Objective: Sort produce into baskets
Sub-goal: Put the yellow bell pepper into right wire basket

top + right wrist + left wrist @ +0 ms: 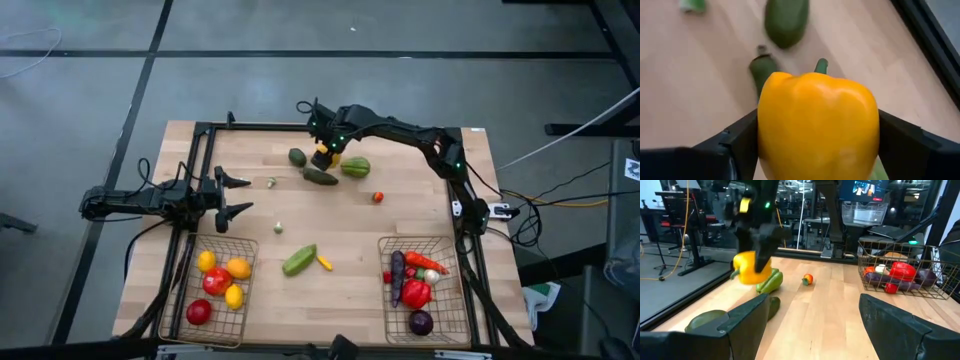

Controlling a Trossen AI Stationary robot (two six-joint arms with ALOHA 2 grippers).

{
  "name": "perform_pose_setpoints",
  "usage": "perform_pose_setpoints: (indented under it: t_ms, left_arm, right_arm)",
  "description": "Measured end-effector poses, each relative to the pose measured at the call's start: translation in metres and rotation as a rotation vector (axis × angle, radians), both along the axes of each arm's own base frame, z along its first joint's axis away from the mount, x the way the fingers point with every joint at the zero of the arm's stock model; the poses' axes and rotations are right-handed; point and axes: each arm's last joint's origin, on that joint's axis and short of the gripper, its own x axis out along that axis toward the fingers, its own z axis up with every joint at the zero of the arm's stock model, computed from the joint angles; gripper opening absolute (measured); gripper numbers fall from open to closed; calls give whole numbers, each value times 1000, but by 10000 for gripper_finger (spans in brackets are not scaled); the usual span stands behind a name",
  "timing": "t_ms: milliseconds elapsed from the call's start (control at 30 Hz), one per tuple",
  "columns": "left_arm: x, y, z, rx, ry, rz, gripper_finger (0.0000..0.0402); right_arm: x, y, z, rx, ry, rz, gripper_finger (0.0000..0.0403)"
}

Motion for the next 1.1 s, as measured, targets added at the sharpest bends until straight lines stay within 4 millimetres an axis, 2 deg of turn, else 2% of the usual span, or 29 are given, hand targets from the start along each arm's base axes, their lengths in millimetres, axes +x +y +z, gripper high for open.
perform_pose_setpoints:
  t_ms: [167, 267, 533, 733, 867, 1100]
  left_arm:
    - [0, 0, 0, 0, 0, 0, 306]
    - [0, 0, 0, 0, 0, 0, 306]
    - [0, 0, 0, 0, 0, 0, 306]
    - [0, 0, 0, 0, 0, 0, 306]
    - [0, 0, 0, 0, 0, 0, 306]
    - [0, 0, 0, 0, 0, 0, 306]
  right_arm:
    - [-3, 28, 38, -28, 63, -16, 313]
    - [-6, 53, 61, -47, 96, -21, 313]
    - [-30, 133, 103, -60, 104, -65, 313]
    - [-50, 201, 132, -96, -4, -35, 314]
    - [-62, 246, 141, -102, -59, -14, 315]
    - [-83, 319, 139, -107, -103, 61, 316]
